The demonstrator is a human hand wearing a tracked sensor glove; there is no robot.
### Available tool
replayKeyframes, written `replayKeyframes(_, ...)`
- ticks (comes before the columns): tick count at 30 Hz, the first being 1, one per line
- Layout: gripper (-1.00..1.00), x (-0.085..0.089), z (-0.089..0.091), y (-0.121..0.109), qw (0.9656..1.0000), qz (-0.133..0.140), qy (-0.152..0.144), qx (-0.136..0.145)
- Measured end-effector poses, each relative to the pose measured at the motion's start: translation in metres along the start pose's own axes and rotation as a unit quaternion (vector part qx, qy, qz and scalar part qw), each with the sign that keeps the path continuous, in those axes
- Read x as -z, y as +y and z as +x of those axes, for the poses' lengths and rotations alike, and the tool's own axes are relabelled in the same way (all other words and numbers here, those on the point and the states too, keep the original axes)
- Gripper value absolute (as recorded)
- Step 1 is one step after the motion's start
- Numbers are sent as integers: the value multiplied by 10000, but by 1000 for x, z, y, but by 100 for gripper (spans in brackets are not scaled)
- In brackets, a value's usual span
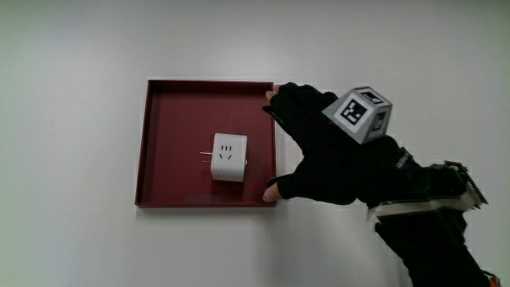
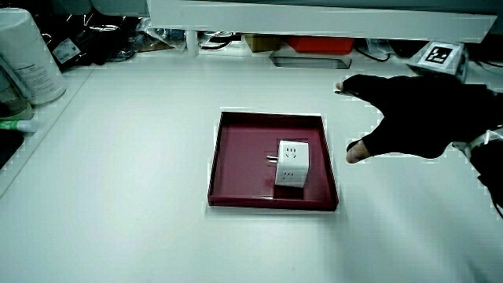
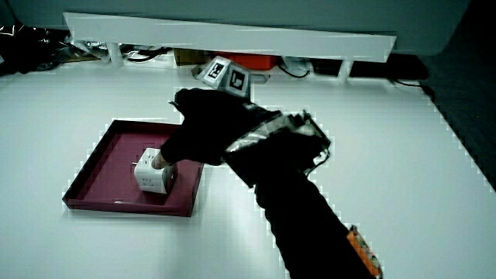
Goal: Pick socket
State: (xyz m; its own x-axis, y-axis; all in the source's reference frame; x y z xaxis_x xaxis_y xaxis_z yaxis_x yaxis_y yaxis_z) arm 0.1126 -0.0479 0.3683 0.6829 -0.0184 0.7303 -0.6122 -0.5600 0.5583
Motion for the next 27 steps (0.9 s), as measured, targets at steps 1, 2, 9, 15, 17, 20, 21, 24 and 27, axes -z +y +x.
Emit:
replayKeyframes(1,0,3,1,5,10000,-32,48,-77)
replayKeyframes(2,0,5,1,10,10000,-28,-15,-46)
replayKeyframes(9,0,19,2,38,9960,427,-689,-376)
replayKeyframes(15,0,39,16,65,9972,248,-681,-155)
replayKeyframes(17,0,44,19,71,9974,239,-673,-94)
replayKeyframes(20,0,52,24,81,9976,189,-656,-76)
replayKeyframes(21,0,54,26,84,9976,167,-665,-6)
replayKeyframes(24,0,61,32,92,9979,108,-642,77)
replayKeyframes(27,0,66,37,97,9977,150,-649,150)
